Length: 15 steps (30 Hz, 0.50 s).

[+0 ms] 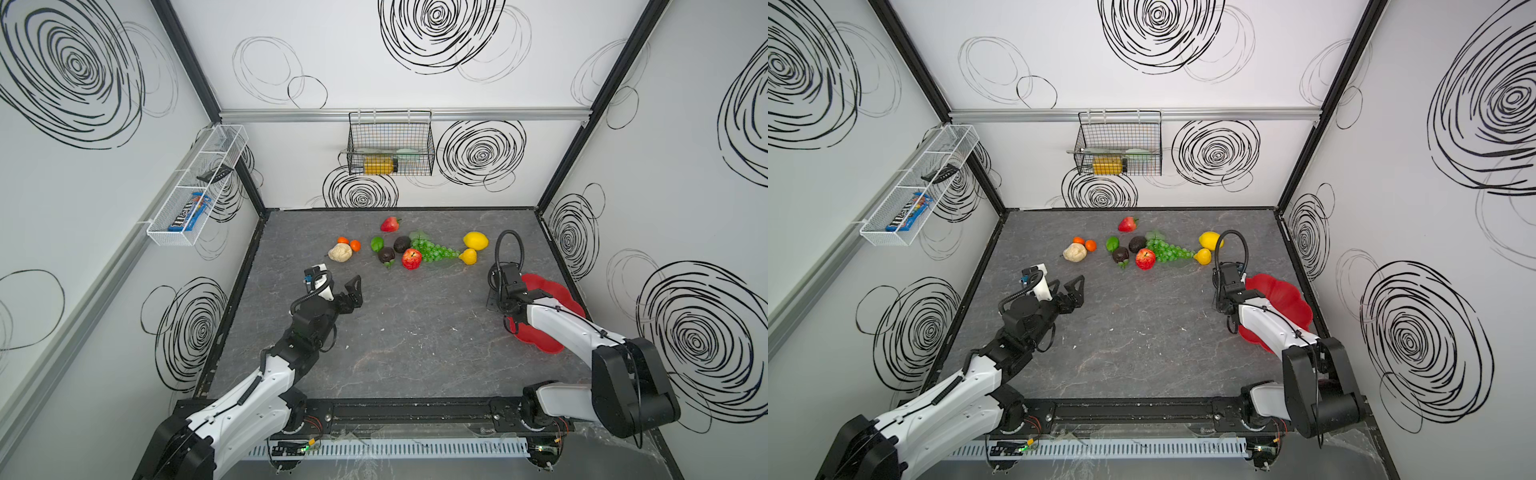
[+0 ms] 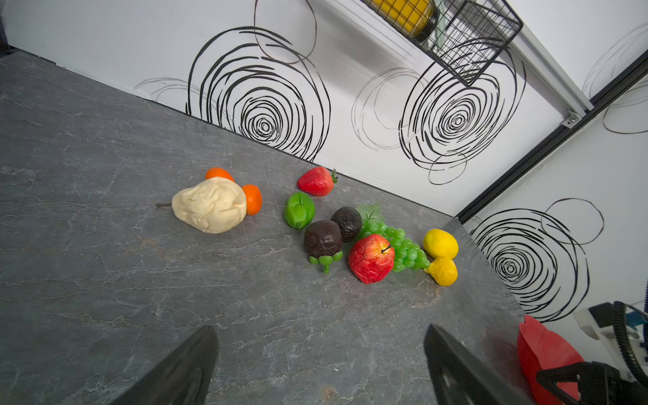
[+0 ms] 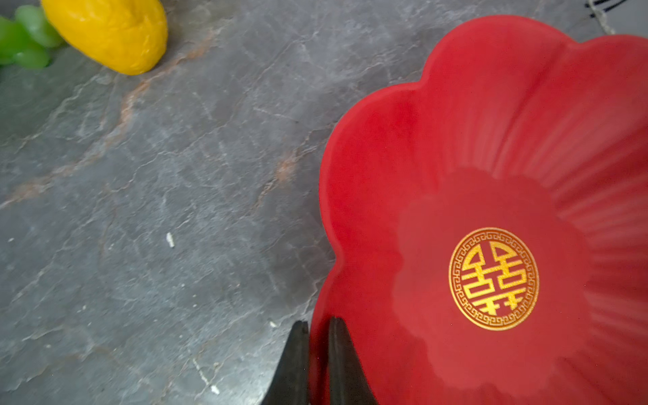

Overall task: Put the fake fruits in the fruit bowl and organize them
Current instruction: 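Grasp the rim of the red flower-shaped bowl with the right gripper, then slide the red bowl toward the table center with the right gripper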

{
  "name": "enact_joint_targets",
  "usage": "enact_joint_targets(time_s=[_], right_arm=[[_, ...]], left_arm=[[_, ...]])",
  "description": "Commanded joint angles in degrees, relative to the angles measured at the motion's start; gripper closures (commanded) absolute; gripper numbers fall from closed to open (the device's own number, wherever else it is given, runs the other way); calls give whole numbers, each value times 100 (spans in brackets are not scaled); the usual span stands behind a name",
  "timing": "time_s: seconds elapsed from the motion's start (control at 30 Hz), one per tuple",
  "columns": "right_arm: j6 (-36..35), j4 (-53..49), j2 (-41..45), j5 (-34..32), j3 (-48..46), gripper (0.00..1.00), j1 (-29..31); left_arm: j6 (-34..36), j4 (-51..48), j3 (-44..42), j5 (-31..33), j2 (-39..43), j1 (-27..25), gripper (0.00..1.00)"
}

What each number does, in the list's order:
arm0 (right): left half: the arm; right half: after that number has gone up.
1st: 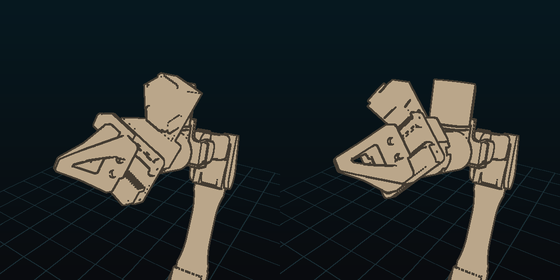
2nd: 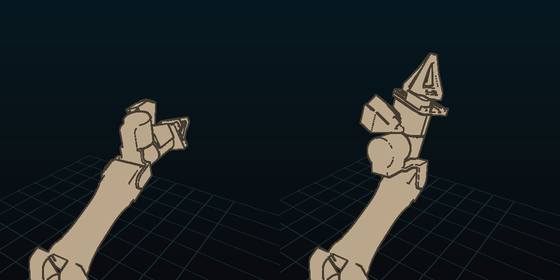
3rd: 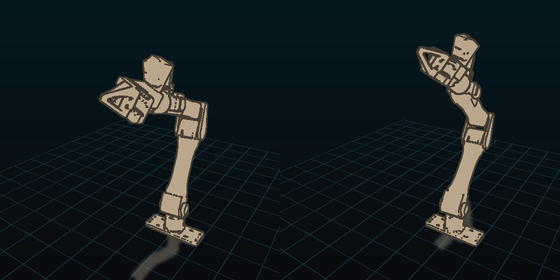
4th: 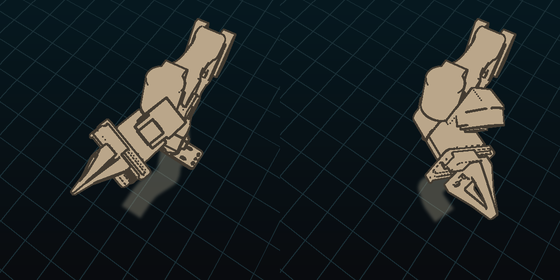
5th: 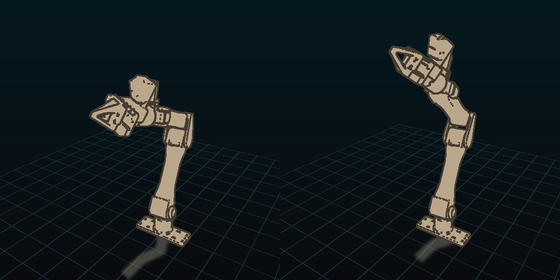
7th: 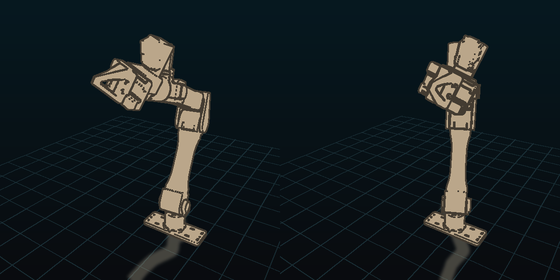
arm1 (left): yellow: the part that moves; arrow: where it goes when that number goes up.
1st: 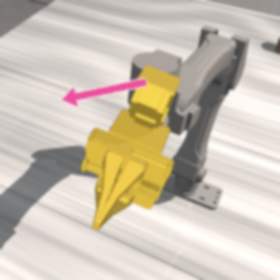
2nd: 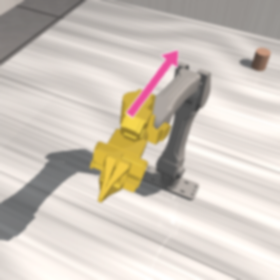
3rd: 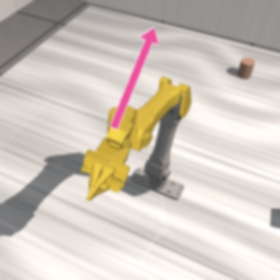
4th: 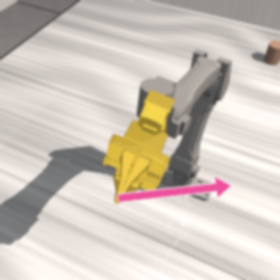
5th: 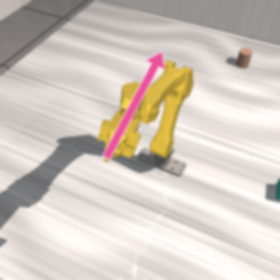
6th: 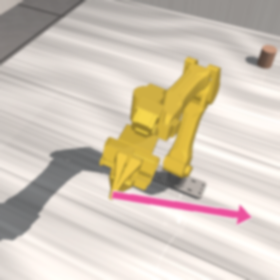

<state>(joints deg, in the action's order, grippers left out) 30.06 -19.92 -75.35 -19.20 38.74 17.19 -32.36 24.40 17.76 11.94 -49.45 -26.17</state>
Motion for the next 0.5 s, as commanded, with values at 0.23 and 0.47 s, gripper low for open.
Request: enact_joint_targets(time_s=[0.23,0.47], right_arm=[[1214,-437,-158,386,512,92,2306],[1755,-453,-1180,469,1562,92,3969]], left_arm=[[-179,-273,-70,802,452,160,4],[-474,-917,-140,1717,911,241,4]])
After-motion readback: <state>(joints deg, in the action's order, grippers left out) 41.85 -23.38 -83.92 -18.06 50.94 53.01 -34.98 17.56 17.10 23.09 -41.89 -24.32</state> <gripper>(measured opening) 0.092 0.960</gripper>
